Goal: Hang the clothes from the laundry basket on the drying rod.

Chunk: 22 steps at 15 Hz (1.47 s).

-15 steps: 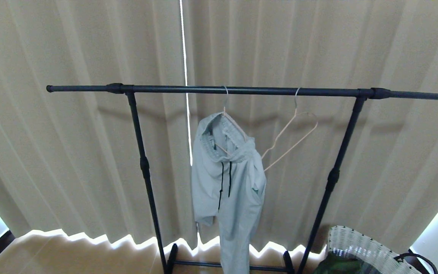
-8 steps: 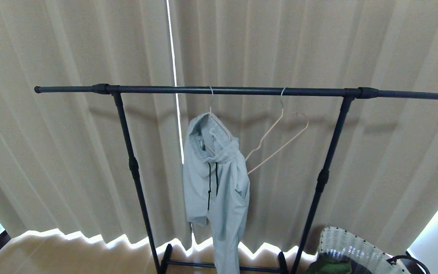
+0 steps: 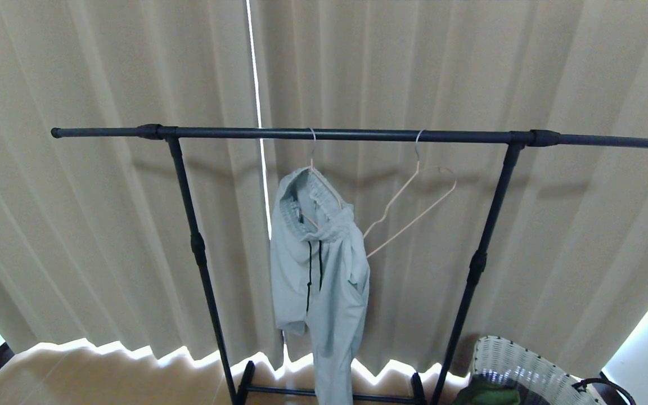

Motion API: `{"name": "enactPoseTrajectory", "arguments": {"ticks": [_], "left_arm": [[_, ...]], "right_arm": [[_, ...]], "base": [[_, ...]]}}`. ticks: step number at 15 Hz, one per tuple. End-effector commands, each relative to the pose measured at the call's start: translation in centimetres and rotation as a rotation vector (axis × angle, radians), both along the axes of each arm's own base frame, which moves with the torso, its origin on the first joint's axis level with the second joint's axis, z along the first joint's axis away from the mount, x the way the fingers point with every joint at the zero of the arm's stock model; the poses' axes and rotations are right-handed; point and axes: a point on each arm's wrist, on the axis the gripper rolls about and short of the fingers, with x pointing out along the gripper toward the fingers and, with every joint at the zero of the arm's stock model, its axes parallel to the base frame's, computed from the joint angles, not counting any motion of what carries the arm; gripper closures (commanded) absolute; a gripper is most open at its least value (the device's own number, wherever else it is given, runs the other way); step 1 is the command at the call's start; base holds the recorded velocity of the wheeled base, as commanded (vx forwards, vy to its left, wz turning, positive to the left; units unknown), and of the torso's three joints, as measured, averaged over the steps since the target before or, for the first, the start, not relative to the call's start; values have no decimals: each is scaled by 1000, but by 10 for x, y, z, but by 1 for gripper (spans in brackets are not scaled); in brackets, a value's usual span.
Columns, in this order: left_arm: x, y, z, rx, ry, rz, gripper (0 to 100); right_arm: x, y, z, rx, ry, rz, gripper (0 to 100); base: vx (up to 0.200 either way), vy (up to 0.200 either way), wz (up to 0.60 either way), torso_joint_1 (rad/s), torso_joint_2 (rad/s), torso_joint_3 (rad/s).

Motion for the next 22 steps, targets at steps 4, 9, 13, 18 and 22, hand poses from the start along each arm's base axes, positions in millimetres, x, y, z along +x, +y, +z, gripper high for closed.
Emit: {"name": "enactPoseTrajectory", "arguments": {"ticks": [4, 9, 13, 18, 22], "left_arm": [[0, 0, 0, 0, 2, 0, 0], [0, 0, 0, 0, 2, 0, 0], [0, 0, 0, 0, 2, 0, 0], [0, 0, 0, 0, 2, 0, 0], [0, 0, 0, 0, 2, 0, 0]], "right_arm": [[0, 0, 0, -2, 1, -1, 0], [0, 0, 0, -2, -1, -1, 0], [0, 0, 0, -2, -1, -1, 0], [0, 0, 0, 0, -1, -1, 0], [0, 0, 0, 0, -1, -1, 0]], "base": [[0, 0, 0, -51, 110, 57], [0, 0, 0, -201, 466, 257], [0, 0, 0, -202, 481, 286], [0, 0, 0, -187, 478, 290], [0, 0, 0, -156, 456, 295]]}}
